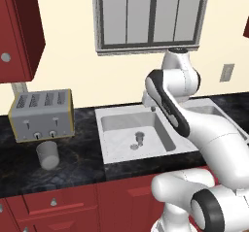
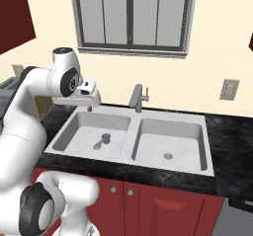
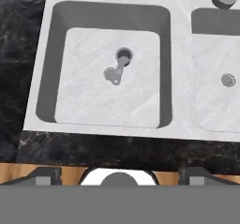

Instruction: Move any existing items from the left basin to the right basin for drying. Then move the glass cup from the counter to the left basin of the sink for washing.

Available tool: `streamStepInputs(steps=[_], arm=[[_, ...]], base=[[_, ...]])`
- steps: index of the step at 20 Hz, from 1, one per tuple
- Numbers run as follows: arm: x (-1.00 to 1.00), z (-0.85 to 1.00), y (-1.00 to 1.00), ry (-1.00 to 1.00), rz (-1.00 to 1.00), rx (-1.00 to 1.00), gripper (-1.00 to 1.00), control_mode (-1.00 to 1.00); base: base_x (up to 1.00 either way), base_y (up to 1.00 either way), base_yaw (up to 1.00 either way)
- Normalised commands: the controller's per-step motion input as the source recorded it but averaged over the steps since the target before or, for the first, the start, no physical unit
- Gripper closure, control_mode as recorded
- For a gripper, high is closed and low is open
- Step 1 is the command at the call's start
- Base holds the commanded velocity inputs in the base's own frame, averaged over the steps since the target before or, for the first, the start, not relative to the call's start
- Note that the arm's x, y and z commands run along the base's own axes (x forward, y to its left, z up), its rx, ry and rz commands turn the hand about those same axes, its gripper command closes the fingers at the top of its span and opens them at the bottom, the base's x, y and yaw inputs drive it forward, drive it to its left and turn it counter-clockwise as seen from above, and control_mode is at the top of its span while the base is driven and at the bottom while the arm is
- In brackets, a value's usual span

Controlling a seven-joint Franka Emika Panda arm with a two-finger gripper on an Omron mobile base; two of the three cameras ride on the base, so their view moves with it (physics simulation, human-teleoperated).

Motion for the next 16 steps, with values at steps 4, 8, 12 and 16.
streamStepInputs(steps=[4,8,12,16], arm=[[0.00,-0.25,0.22,0.10,-0.05,-0.04,-1.00,-1.00],[0.01,-0.24,0.11,0.07,-0.01,0.00,-1.00,-1.00],[0.01,-0.33,0.02,0.05,-0.01,0.00,-1.00,-1.00],[0.00,-0.37,0.00,0.00,-0.05,0.00,-1.00,-1.00]], base=[[0.00,0.00,0.00],[0.00,0.00,0.00],[0.00,0.00,0.00],[0.00,0.00,0.00]])
